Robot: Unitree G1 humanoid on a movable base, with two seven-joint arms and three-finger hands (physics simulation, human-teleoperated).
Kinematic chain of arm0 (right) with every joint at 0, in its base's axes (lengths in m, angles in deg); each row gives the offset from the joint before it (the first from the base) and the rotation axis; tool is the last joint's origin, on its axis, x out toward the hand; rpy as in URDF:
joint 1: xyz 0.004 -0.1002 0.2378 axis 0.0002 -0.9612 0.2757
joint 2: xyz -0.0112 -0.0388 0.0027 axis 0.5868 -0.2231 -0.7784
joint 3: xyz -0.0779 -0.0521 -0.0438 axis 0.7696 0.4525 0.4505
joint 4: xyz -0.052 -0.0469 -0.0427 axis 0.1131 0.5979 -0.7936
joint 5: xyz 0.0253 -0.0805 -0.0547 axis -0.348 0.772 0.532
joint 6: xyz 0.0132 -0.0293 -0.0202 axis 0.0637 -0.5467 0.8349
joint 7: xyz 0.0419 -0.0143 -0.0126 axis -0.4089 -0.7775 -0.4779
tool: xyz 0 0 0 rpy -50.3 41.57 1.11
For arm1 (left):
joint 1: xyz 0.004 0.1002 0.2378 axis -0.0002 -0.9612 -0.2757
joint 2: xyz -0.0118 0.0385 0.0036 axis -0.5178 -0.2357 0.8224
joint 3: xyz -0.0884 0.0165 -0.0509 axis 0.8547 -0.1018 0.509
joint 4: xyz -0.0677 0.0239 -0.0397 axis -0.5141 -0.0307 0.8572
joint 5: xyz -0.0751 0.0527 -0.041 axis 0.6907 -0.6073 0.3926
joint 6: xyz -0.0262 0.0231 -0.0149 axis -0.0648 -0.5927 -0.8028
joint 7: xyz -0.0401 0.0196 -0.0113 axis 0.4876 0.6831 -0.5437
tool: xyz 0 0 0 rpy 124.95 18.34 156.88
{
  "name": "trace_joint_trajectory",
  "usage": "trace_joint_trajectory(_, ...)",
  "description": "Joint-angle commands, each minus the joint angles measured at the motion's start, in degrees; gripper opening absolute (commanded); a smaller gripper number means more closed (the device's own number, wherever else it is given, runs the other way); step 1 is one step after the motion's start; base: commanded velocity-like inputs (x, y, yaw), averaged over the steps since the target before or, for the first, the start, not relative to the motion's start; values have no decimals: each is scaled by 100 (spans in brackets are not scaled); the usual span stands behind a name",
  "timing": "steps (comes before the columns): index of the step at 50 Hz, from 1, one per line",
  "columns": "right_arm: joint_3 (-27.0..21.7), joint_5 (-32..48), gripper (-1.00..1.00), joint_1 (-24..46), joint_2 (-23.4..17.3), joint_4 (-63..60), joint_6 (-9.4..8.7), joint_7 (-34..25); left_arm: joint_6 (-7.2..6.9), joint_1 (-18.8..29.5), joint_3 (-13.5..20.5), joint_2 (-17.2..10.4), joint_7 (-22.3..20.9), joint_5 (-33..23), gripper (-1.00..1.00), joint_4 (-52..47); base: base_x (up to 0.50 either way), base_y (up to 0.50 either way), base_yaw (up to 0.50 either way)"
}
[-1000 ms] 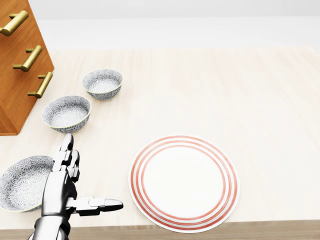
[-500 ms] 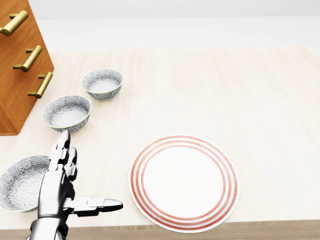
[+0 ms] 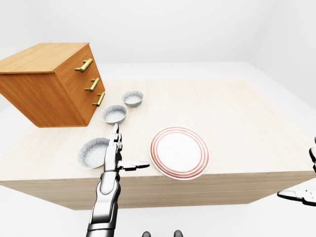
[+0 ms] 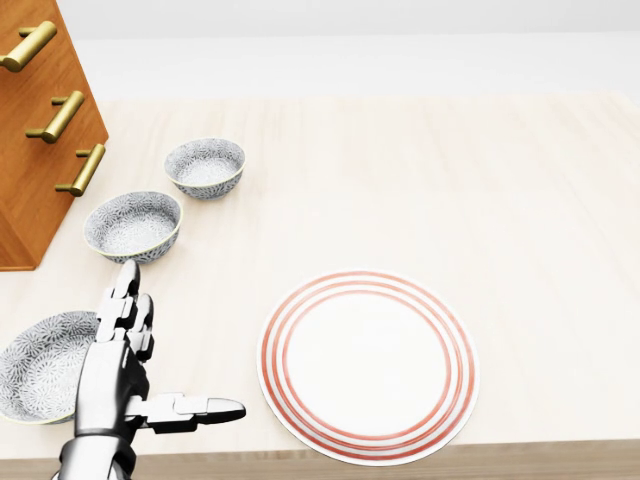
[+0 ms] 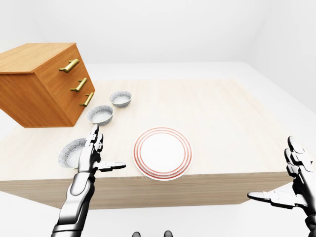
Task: Put the bowl in the middle on the plate.
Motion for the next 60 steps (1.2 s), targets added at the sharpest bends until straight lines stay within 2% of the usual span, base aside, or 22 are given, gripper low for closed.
trace_joint_trajectory(1, -7, 18, 100, -19, -6, 13, 0, -6, -55, -45, -17, 8, -1, -12, 100, -101, 0, 0, 0)
trace_joint_trajectory(5, -17, -11, 100, 2, -10, 24, 0, -7, 2, -21, -6, 4, -4, -11, 100, -19, 0, 0, 0)
trace_joint_trajectory(7, 24, 59, 100, -24, 21, 42, 0, 3, 85, 32, 9, -3, -8, -2, 100, 116, 0, 0, 0)
trace_joint_trajectory(9, -11, 0, 100, -24, 21, -61, 0, -37, 88, 33, 8, -4, -8, 0, 100, 121, 0, 0, 0)
trace_joint_trajectory(13, -29, -55, 100, -32, 2, -107, 0, -230, -23, -37, -23, 12, -3, -8, 100, -56, 0, 0, 0)
trace_joint_trajectory(17, -27, -69, 100, -18, -4, 6, 0, -245, 33, 11, -12, 5, -6, -7, 100, 53, 0, 0, 0)
trace_joint_trajectory(18, -20, -113, 100, -37, -14, -24, 0, -275, 99, 38, -4, -16, -13, -30, 100, 135, 30, 27, 0)
trace_joint_trajectory(22, -32, -96, 100, -49, 0, -84, 0, -275, 111, 46, 0, -16, -19, -34, 100, 159, 30, 27, 0)
trace_joint_trajectory(43, 43, 32, 100, -22, -1, 125, 0, -275, 52, -2, -8, -5, -21, -47, 100, 55, 30, 26, 0)
trace_joint_trajectory(60, 25, 9, 100, -35, 3, 42, 0, -275, 34, -5, -18, 0, -10, -59, 100, 39, 23, 6, 0)
